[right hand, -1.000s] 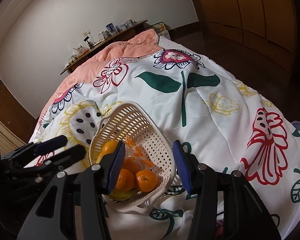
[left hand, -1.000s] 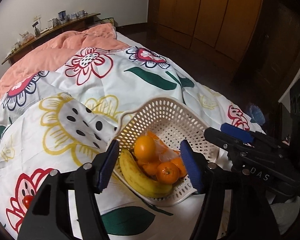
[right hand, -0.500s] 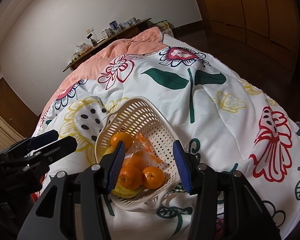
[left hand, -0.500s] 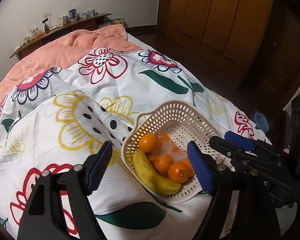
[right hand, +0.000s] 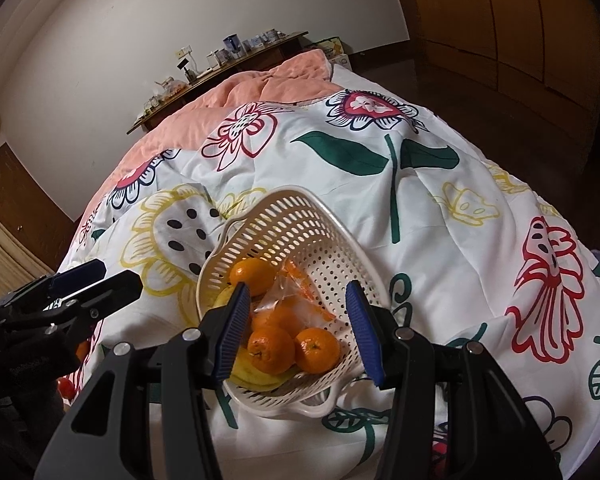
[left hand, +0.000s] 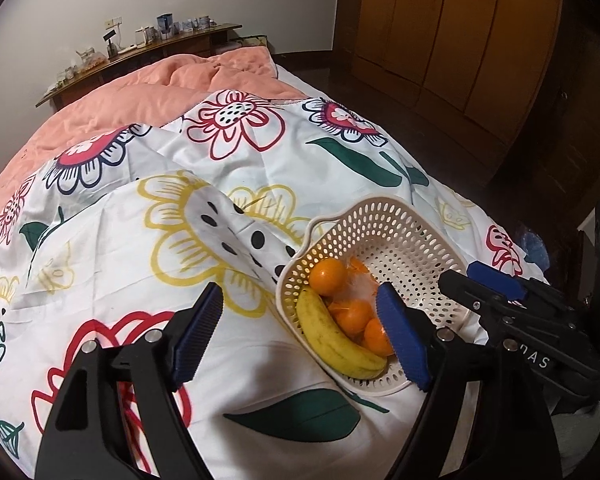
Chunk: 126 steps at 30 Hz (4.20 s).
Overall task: Organize fruits
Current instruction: 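Move both grippers back over the remaining fruit, then close the left gripper around an orange and lift it, then grasp a red tomato with the right gripper while the left gripper holds the orange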
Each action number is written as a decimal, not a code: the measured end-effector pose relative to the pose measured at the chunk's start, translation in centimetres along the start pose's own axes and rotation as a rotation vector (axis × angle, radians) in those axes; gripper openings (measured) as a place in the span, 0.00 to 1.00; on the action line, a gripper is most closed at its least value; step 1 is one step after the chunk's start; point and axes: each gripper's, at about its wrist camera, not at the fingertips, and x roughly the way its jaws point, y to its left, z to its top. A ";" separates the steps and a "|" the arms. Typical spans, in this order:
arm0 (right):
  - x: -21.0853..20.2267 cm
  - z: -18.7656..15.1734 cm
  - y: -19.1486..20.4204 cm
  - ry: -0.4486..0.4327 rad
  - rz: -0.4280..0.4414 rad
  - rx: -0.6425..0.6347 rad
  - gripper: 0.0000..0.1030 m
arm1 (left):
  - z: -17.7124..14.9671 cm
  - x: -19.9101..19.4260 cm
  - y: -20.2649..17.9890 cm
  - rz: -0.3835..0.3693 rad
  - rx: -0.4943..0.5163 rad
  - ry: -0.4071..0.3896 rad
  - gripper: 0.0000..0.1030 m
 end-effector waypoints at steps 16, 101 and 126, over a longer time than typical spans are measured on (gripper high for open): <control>-0.7 -0.4 2.2 0.001 0.009 -0.055 0.62 | -1.5 -2.0 3.0 0.065 -0.041 -0.029 0.78; 7.2 -5.2 28.3 0.333 0.200 -0.768 0.48 | -11.9 -8.9 20.0 0.161 -0.322 -0.095 0.38; 7.4 -4.5 27.7 0.330 0.201 -0.715 0.29 | -11.7 -7.5 19.6 0.153 -0.314 -0.066 0.38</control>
